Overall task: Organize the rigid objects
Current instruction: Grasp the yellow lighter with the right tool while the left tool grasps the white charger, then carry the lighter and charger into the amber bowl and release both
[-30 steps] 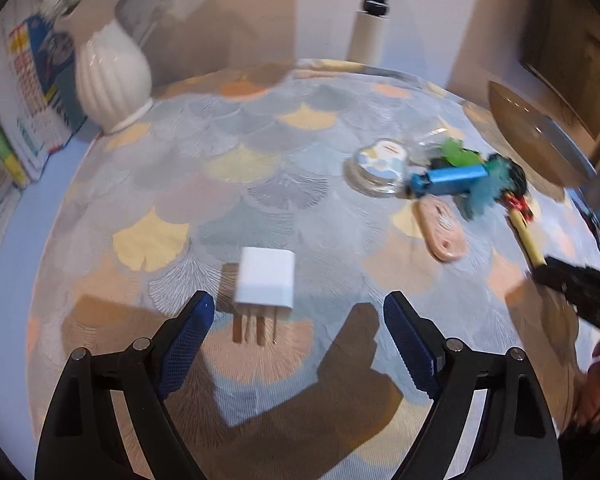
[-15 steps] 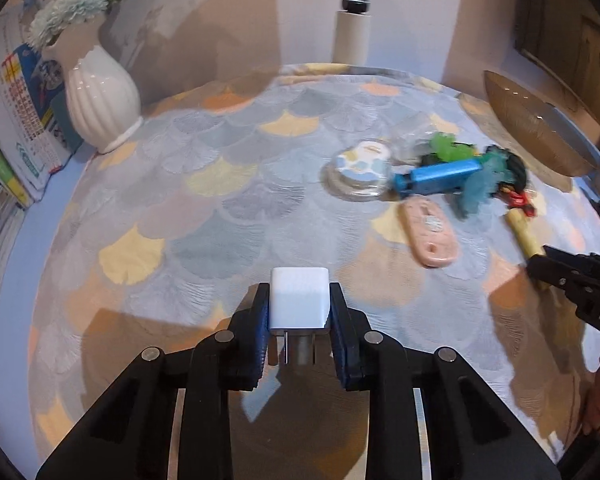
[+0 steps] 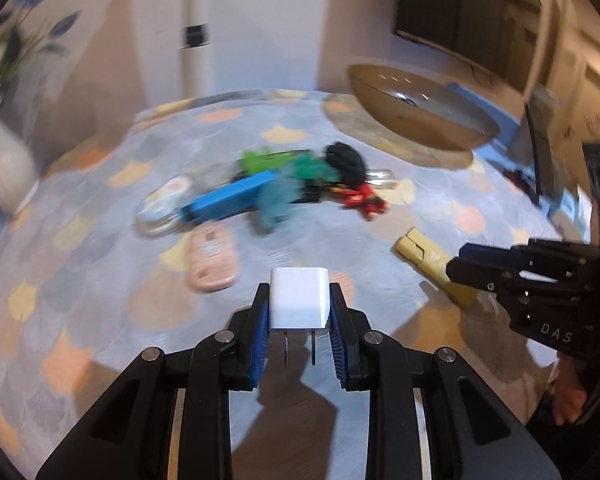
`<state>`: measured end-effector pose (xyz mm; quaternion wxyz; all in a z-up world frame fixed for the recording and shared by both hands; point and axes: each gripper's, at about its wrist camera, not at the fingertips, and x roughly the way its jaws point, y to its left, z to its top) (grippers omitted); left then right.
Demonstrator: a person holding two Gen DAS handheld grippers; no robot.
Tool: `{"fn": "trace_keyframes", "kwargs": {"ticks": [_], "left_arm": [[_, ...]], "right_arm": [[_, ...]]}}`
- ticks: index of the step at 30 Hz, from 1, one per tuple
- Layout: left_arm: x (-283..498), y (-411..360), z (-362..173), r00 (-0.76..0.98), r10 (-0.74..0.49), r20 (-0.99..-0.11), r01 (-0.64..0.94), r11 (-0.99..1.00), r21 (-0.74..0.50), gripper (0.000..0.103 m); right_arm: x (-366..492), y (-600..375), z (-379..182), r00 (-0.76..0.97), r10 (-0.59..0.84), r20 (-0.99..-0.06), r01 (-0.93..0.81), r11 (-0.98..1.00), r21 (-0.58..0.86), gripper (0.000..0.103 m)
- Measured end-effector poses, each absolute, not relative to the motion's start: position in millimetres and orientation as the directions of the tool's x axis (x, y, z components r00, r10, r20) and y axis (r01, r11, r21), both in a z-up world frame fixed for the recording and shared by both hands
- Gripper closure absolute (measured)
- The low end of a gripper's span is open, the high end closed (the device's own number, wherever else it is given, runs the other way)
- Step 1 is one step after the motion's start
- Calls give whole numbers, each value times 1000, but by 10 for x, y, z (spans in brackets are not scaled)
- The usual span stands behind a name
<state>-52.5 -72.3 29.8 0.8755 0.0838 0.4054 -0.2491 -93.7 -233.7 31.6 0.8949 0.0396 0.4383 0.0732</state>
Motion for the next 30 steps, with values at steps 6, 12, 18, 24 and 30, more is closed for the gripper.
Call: {"fn": "trace_keyframes", "kwargs": {"ticks": [6,12,18,24,30], "left_arm": [[-490,-909,122,522,-332,-786,521,854,-14,78],[-483,-921,97,521,-311,-795,515,857,3,32],[-531,-967,94,535,-299,-790,525,851,33,79],[-577,-991,234,549,-325,-770,528,849,19,79],[-438,-1211,775,581,-399,-710,569,822,4,79]], "right_arm": [[-926,-2470,166,566,193,-801,-97,981,167,74],[-834,-2354,151,575,122,-809,-81,992,92,74],[-844,-2191,139,599,50,-799,-115,993,-23,80],[-967,-2292,263,575,248,-780,-208,966,154,80],[-993,-2615,721,653,257,-712,-166,966,197,80]]}}
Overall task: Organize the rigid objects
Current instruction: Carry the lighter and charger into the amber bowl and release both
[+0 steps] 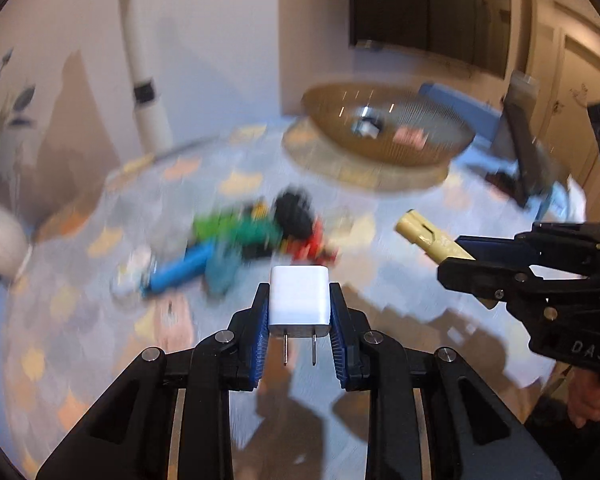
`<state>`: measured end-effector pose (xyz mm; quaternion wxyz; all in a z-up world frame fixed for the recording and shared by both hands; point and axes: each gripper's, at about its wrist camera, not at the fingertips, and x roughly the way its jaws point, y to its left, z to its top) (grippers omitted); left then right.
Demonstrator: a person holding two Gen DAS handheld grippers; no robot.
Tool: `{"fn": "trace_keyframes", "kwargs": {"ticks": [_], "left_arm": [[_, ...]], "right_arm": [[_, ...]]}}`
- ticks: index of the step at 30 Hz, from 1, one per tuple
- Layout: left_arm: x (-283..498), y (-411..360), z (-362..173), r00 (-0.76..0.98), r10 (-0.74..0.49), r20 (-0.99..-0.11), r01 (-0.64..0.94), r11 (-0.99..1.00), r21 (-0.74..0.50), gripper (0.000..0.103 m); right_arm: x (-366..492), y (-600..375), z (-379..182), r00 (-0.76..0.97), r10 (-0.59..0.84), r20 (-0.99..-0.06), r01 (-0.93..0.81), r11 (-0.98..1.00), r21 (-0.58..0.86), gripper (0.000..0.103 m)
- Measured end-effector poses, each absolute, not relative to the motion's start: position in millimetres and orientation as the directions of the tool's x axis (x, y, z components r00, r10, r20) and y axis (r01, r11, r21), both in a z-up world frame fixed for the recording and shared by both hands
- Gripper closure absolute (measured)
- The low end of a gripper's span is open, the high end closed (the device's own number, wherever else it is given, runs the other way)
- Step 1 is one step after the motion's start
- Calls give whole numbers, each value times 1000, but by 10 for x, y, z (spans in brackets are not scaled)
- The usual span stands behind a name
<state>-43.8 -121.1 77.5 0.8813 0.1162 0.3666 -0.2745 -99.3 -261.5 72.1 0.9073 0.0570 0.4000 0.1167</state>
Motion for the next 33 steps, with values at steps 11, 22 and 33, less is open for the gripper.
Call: {"fn": "trace_keyframes", "kwargs": {"ticks": [11,22,33], "left_arm": [[298,-2342,1111,502,-488,-714,667,744,-40,79],[639,-3069,882,415,-476,-775,715,698,-46,56],[324,-1750,1404,560,-464,-686,590,805,-63,38]], "right_arm": [[-459,-3830,1261,680,69,-730,137,966,218,80],[10,-4229,973,543,69,-837,203,956,211,79],[-403,-4042,1170,628,146,-765,141,945,296,75]]}}
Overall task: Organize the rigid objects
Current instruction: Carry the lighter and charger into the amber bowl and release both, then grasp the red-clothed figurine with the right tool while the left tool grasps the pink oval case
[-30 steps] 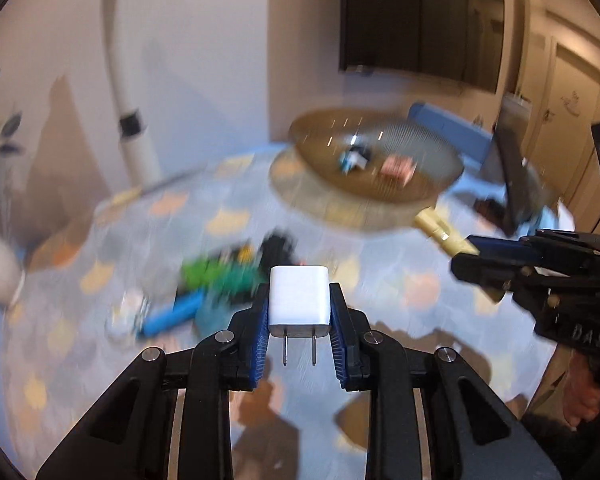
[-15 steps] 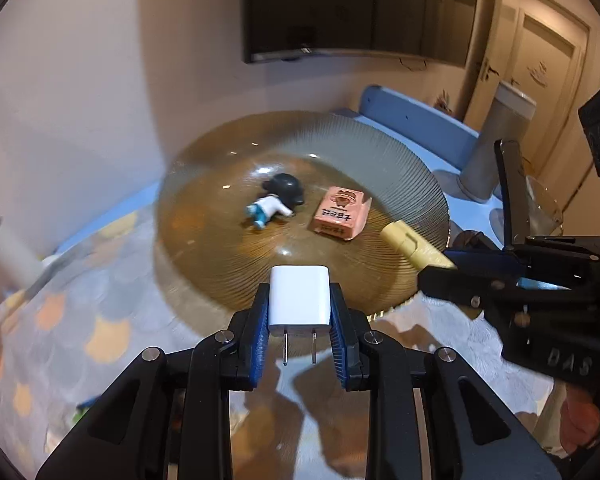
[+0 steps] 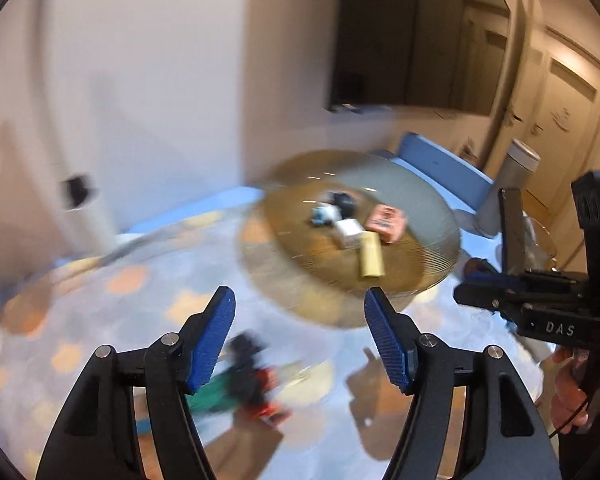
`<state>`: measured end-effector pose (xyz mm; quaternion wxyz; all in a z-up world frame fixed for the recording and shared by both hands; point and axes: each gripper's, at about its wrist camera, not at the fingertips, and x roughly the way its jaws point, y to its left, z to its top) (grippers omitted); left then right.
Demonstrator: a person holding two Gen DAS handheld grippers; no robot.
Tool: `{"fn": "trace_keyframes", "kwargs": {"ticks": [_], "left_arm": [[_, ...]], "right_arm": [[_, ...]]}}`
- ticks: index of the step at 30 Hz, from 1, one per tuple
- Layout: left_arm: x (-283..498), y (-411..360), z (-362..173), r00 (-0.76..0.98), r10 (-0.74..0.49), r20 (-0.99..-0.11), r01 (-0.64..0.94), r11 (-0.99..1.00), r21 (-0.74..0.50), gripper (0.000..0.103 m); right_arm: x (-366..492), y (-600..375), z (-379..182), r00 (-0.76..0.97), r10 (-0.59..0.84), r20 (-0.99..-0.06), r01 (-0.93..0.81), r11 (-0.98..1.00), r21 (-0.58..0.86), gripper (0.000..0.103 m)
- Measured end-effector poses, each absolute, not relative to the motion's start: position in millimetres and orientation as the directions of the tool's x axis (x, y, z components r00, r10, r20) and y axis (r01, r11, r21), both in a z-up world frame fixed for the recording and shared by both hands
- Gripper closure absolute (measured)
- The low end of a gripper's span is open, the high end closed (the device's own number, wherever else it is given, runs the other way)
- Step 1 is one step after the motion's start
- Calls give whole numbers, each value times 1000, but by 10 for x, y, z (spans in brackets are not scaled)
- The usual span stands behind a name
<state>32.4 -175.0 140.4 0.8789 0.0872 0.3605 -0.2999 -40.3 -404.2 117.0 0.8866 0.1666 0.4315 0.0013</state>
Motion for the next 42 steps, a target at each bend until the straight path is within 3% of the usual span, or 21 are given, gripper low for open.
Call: {"fn": "trace_keyframes", "kwargs": {"ticks": [4,6,7,11,18,21,26,37,42], "left_arm": [[180,-1113,1558,625,-400,-671,495,867,-56,36],[60,-748,1509,661,-365,-656,430,900,-68,22],[3,-581,1426,679,-332,-655,385,920,-66,21],[-91,-50,889,685,-206,-698,237,970,-54,21],[-7,302,156,604,-220,-766,129,976,-178,23],[-81,345,210,651,-224,-725,124,974,-189,21],[-86,275,177,633,-228,-740,157,974,-166,21],[-100,108,193,620,-207,-756,210,973,-95,21],[-131,-70,285,579,-275,-767,283,951,-128,21]], "right_arm": [[-473,-3476,1178,628,233,-743,16,950,312,68],[-507,-3218,1123,627,265,-733,-36,949,312,58],[-537,-3062,1066,628,275,-728,-61,950,306,57],[-564,-2525,699,609,205,-766,-94,978,186,57],[-573,-2347,226,601,198,-774,-124,980,154,56],[-581,-2300,216,609,174,-774,-127,984,121,50],[-610,-2196,223,624,178,-761,-173,981,88,47],[-524,-2368,156,586,206,-784,-103,978,181,47],[-437,-2435,218,522,271,-809,-73,959,275,47]]}}
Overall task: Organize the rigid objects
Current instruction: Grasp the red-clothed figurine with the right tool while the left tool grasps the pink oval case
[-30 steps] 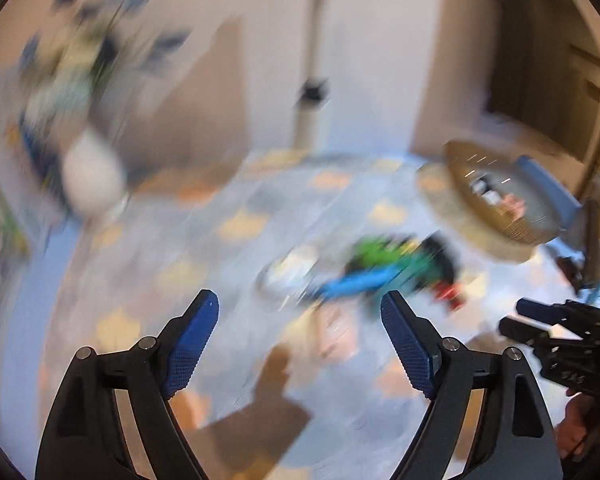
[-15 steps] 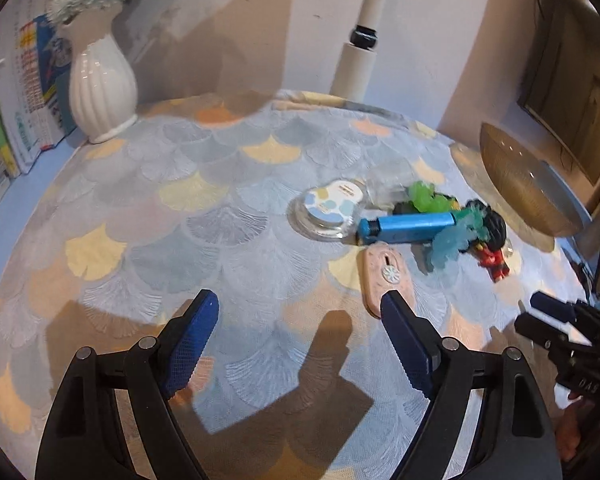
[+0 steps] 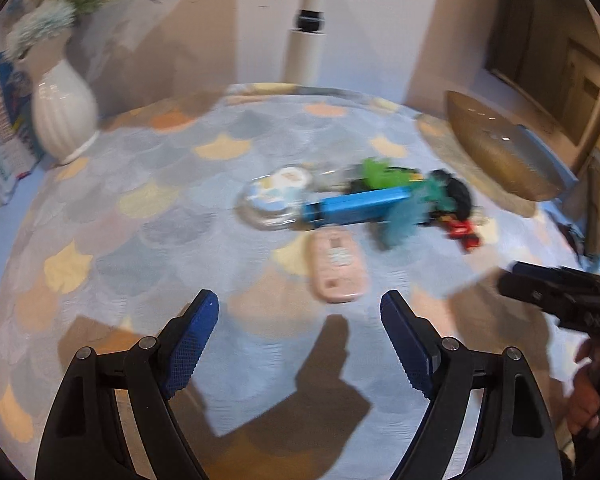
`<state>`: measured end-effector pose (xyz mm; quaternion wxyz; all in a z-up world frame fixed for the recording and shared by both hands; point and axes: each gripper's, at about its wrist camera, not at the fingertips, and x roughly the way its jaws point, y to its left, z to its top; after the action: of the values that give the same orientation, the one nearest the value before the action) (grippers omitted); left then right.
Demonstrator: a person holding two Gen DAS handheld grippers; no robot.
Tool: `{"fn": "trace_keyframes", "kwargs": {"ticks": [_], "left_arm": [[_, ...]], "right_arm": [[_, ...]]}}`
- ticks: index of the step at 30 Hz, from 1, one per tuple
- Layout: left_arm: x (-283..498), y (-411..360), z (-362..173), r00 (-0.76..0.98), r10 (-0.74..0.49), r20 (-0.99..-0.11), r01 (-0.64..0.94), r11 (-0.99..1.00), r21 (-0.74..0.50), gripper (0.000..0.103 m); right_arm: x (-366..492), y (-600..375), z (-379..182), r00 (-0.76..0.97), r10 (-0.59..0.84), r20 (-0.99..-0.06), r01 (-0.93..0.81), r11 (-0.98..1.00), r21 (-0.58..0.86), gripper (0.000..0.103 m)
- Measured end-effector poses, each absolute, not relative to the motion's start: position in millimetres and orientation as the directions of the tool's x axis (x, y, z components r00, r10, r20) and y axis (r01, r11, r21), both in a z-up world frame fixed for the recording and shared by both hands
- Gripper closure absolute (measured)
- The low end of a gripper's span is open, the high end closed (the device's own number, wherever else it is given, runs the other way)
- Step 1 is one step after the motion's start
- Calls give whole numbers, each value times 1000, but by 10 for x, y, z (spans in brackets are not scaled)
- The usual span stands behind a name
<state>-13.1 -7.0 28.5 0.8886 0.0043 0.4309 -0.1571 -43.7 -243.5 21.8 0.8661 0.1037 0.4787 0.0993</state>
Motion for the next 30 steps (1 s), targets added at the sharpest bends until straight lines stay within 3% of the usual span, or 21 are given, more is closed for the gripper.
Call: {"fn": "trace_keyframes", "kwargs": {"ticks": [9,15,16,19,20,24,30], "left_arm": [[129,-463,94,521,-248,-816,331,941,-75,26],[149,-628,69,538,-216,-815,357,934,-12,29],[156,-631,71,540,-219,-813,357,934,-15,30],[120,-636,94,553,-234,-800,372,928,-14,54],[89,-649,103,555,-244,-795,387,922,-13,70],[-75,-759,128,565,-245,-788,434,900,31,72],[-390,-732,181,539,-297,-788,481,877,-1,72]], "right_arm": [[-4,-2304,140,528,192,-827,-52,980,194,52],[116,-2152,94,588,105,-802,-49,994,95,63],[126,-2130,92,596,97,-797,-50,995,83,69],[120,-2102,89,601,101,-793,-69,995,75,72],[108,-2104,95,604,106,-790,-72,994,78,72],[37,-2154,112,602,136,-787,-77,991,113,72],[-344,-2221,177,612,177,-771,-105,984,142,72]]}}
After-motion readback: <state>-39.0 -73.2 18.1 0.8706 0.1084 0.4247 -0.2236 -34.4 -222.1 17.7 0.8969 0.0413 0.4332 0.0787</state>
